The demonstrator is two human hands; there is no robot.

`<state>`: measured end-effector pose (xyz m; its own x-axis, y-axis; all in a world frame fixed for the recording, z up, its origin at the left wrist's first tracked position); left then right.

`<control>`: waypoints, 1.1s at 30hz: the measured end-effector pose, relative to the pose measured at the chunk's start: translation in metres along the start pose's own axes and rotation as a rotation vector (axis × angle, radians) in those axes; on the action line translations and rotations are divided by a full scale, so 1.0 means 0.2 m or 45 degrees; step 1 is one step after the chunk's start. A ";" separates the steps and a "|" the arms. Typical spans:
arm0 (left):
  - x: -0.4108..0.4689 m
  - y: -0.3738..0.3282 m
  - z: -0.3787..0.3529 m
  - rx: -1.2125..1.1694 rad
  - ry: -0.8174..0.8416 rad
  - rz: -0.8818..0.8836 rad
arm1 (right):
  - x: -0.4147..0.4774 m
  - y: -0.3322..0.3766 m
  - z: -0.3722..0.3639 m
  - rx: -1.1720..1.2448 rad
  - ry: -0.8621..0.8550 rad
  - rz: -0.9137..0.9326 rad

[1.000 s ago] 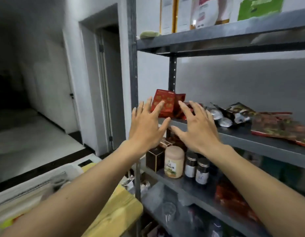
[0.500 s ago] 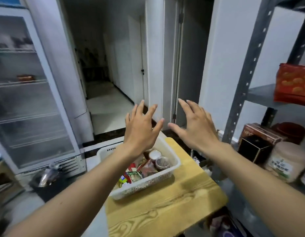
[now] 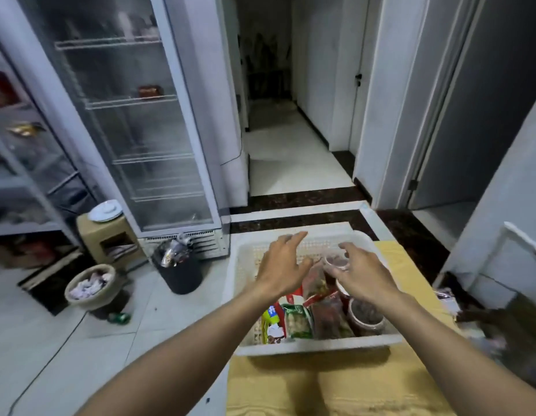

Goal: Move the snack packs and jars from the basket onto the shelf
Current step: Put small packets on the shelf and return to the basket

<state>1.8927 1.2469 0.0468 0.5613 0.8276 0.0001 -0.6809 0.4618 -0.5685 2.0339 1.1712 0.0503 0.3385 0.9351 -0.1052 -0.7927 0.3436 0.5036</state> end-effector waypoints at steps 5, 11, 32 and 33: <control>0.20 0.26 -0.22 -0.326 0.101 0.342 | 0.26 -0.20 -0.37 -0.029 0.200 -0.118; 0.42 0.53 -0.53 -0.685 0.185 0.697 | 0.44 -0.35 -0.60 -0.473 0.272 -0.187; 0.65 0.76 -1.12 -1.367 0.531 1.128 | 0.46 -0.46 -0.81 -0.563 0.267 -0.383; 0.67 0.76 -1.12 -1.397 0.503 1.102 | 0.46 -0.46 -0.81 -0.538 0.241 -0.393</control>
<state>1.9692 1.3557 -0.2243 0.3836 0.4912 -0.7821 -0.2729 -0.7487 -0.6041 2.0566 1.2392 -0.1441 0.5208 0.7716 -0.3653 -0.8190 0.5723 0.0411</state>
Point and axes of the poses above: each hand's wrist, its own x-axis towards the middle knuckle, its own z-axis out of the back of the hand, y = z × x, the point moved 7 cm from there along x, towards the middle knuckle, and after that the axes turned 7 degrees about y, right-handed, at the moved point
